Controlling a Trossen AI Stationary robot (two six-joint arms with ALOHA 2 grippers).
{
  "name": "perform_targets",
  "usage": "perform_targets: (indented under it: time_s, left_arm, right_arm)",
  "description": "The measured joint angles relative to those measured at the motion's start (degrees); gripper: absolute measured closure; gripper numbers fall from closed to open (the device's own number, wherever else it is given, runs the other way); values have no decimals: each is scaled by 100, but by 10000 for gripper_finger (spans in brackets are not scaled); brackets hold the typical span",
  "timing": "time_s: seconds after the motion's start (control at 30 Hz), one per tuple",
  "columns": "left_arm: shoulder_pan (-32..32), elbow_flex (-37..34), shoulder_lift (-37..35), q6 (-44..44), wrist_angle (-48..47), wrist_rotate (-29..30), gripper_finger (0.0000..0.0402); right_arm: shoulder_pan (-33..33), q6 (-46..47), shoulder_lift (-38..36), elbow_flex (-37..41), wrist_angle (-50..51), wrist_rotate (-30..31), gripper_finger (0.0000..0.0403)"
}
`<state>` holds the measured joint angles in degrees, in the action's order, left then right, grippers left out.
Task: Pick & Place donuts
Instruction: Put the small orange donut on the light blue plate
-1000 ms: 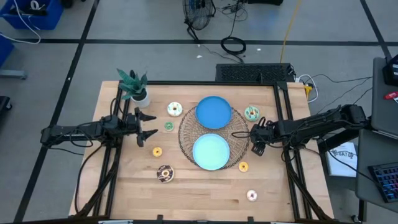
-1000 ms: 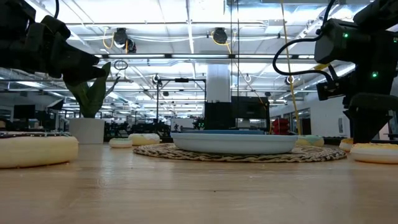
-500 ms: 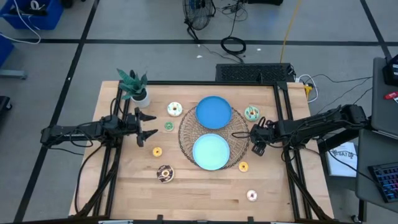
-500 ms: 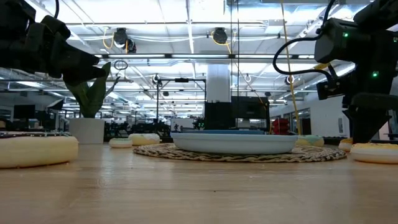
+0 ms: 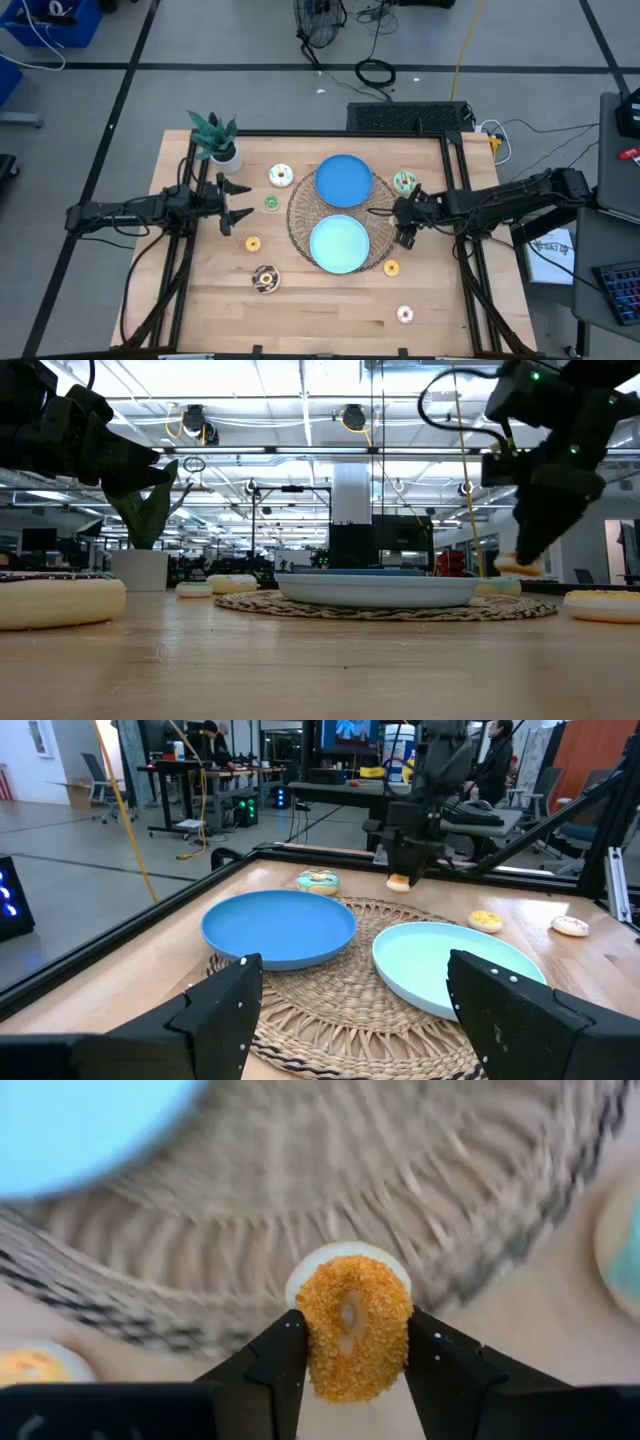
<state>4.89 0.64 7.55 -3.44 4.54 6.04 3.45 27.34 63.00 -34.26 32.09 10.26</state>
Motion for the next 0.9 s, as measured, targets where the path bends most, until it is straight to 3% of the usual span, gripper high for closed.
perform_targets:
  time_s: [0.27, 0.43, 0.9]
  left_arm:
    - [1, -1, -1, 0, 0, 0, 91]
    - [1, 0, -2, 0, 0, 0, 91]
    - [1, 0, -2, 0, 2, 0, 91]
  right_arm:
    - [4, -577, 1, -219, -1486, -759, 262]
    - [96, -854, 275, -495, -1593, -844, 262]
    - [651, -1885, 2537, -2046, -1688, -872, 262]
